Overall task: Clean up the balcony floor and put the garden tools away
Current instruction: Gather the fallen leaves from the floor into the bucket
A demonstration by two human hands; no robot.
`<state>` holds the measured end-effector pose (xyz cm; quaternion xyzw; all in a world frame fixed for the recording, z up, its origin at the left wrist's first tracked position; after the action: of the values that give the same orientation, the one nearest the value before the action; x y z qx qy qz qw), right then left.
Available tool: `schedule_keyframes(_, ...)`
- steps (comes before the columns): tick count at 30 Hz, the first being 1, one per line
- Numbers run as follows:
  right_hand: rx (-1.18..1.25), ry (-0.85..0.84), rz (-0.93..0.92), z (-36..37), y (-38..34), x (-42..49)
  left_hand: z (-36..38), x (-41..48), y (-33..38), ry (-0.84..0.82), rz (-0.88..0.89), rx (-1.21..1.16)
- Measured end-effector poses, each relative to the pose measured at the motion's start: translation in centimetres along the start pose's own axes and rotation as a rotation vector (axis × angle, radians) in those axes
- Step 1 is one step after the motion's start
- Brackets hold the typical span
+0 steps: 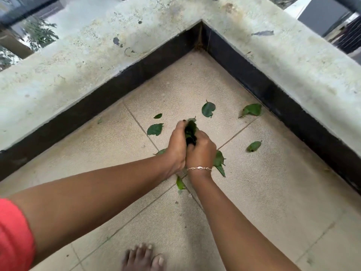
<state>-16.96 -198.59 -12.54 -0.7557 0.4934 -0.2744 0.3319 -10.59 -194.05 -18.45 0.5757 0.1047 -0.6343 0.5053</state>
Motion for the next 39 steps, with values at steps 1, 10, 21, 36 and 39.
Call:
schedule_keyframes(1, 0.005, -0.013, -0.042, 0.5, -0.8, 0.0, 0.5, -0.1, 0.0, -0.051, -0.023, -0.014)
schedule_keyframes(10, 0.061, -0.843, -0.194, 3.1, -1.7, -1.3, -3.9, 1.5, 1.5, 0.303, 0.057, 0.120)
schedule_keyframes(21, -0.521, -0.698, -0.069, -1.5, 11.0, 6.0, -5.4, 2.4, 2.0, 0.301, -0.014, 0.150)
schedule_keyframes(36, -0.250, -0.399, -0.596, 0.4, 3.4, -6.4, -18.2, -10.2, -21.8, 0.561, 0.114, 1.276)
schedule_keyframes(39, -0.031, -0.236, -0.234, -1.2, 4.5, -2.5, -17.7, -10.9, -19.8, 0.672, 0.164, 1.647)
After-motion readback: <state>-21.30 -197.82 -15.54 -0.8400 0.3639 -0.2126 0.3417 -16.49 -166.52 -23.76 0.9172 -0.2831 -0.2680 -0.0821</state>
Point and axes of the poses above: each hand's wrist, its own x-axis towards the middle knuckle, its own z-axis out of the palm, y = z × x, the point moved 10 cm from there along x, towards the middle knuckle, and after that the axes turned 11 degrees about -z, right-handed, at the moved point
